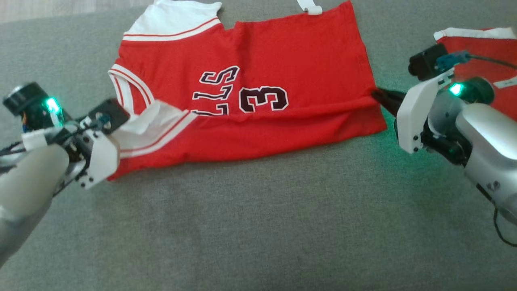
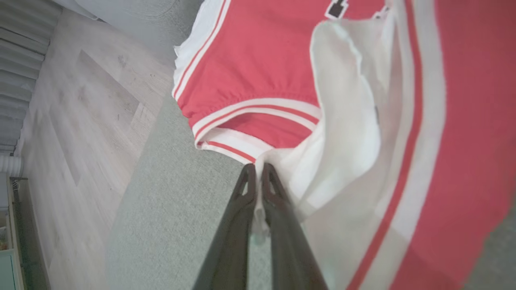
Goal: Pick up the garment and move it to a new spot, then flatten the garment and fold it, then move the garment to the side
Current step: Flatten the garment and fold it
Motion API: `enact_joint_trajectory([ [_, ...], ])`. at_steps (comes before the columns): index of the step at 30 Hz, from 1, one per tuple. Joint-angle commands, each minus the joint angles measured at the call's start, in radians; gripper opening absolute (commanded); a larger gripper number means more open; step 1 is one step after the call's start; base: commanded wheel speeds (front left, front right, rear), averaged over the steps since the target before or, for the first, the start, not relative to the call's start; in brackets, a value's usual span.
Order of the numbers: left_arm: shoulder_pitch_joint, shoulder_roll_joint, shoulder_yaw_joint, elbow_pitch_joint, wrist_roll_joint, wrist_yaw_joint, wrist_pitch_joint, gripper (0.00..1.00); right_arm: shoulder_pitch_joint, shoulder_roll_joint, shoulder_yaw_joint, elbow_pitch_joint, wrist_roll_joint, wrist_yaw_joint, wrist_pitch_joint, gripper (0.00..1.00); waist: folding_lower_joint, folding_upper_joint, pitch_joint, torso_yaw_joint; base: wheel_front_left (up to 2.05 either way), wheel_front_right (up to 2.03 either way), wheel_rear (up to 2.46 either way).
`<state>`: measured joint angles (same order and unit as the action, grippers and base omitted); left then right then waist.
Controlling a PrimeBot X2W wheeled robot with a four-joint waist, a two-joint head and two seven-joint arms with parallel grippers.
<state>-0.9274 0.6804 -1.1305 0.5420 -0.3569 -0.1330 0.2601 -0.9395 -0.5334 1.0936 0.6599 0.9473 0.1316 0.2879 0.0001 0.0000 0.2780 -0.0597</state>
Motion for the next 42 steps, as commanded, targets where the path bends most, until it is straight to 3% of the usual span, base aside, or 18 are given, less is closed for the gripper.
enact_joint_trajectory([
  [1, -0.067, 0.024, 0.049, 0.006, -0.002, 0.004, -0.029, 0.83, -0.021, -0.004, -0.013, -0.003, -0.009, -0.001, -0.024, 0.85, -0.0001, 0.0, 0.005, -0.002, 0.0, 0.0, 0.0],
  [2, -0.079, 0.009, 0.061, 0.027, -0.006, 0.015, -0.058, 1.0, -0.026, 0.002, -0.017, 0.008, -0.006, -0.001, -0.032, 1.0, -0.0001, 0.0, 0.008, -0.002, 0.0, 0.0, 0.0],
  [5, -0.11, -0.033, 0.1, 0.079, -0.006, 0.069, -0.177, 1.0, -0.041, 0.022, -0.052, 0.034, 0.005, -0.001, -0.092, 1.0, -0.0001, 0.0, 0.01, -0.003, 0.0, 0.0, 0.0],
  [12, -0.097, -0.129, 0.237, 0.128, -0.083, 0.221, -0.476, 1.0, -0.036, 0.071, -0.197, 0.093, 0.02, -0.001, -0.363, 1.0, -0.0001, 0.0, -0.034, 0.013, 0.0, 0.0, 0.0],
  [13, -0.097, -0.129, 0.237, 0.128, -0.083, 0.221, -0.476, 1.0, -0.036, 0.071, -0.197, 0.093, 0.02, -0.001, -0.363, 1.0, -0.0001, 0.0, -0.034, 0.013, 0.0, 0.0, 0.0],
  [16, -0.049, -0.151, 0.318, 0.09, -0.137, 0.284, -0.515, 1.0, -0.016, 0.091, -0.231, 0.121, -0.012, -0.001, -0.46, 1.0, -0.0001, 0.0, -0.061, 0.019, 0.0, 0.0, 0.0],
  [20, 0.049, -0.145, 0.418, -0.076, -0.121, 0.368, -0.521, 1.0, 0.015, 0.117, -0.308, 0.152, -0.062, -0.001, -0.536, 1.0, -0.0001, 0.0, -0.091, 0.032, 0.0, 0.0, 0.0],
  [23, 0.17, -0.137, 0.488, -0.187, -0.114, 0.411, -0.521, 1.0, 0.056, 0.149, -0.428, 0.144, -0.116, -0.001, -0.548, 1.0, -0.0001, 0.0, -0.116, 0.039, 0.0, 0.0, 0.0],
  [26, 0.288, -0.141, 0.555, -0.273, -0.112, 0.446, -0.522, 1.0, 0.148, 0.188, -0.592, 0.06, -0.242, -0.001, -0.549, 1.0, -0.0001, 0.0, -0.14, 0.044, 0.0, 0.0, 0.0],
  [30, 0.438, -0.174, 0.627, -0.35, -0.104, 0.473, -0.522, 1.0, 0.334, 0.275, -0.789, -0.069, -0.428, -0.001, -0.549, 1.0, -0.0001, 0.0, -0.175, 0.046, 0.0, 0.0, 0.0],
  [34, 0.562, -0.225, 0.677, -0.394, -0.079, 0.473, -0.522, 1.0, 0.52, 0.371, -0.933, -0.192, -0.556, -0.001, -0.549, 1.0, -0.0001, 0.0, -0.201, 0.056, 0.0, 0.0, 0.0],
  [37, 0.636, -0.267, 0.717, -0.41, -0.056, 0.472, -0.522, 1.0, 0.637, 0.425, -0.997, -0.278, -0.648, -0.001, -0.55, 1.0, -0.0001, 0.0, -0.21, 0.058, 0.0, 0.0, 0.0],
  [42, 0.741, -0.339, 0.755, -0.382, -0.03, 0.445, -0.522, 1.0, 0.774, 0.472, -1.039, -0.346, -0.691, -0.001, -0.55, 1.0, -0.0001, 0.0, -0.225, 0.057, 0.0, 0.0, 0.0],
])
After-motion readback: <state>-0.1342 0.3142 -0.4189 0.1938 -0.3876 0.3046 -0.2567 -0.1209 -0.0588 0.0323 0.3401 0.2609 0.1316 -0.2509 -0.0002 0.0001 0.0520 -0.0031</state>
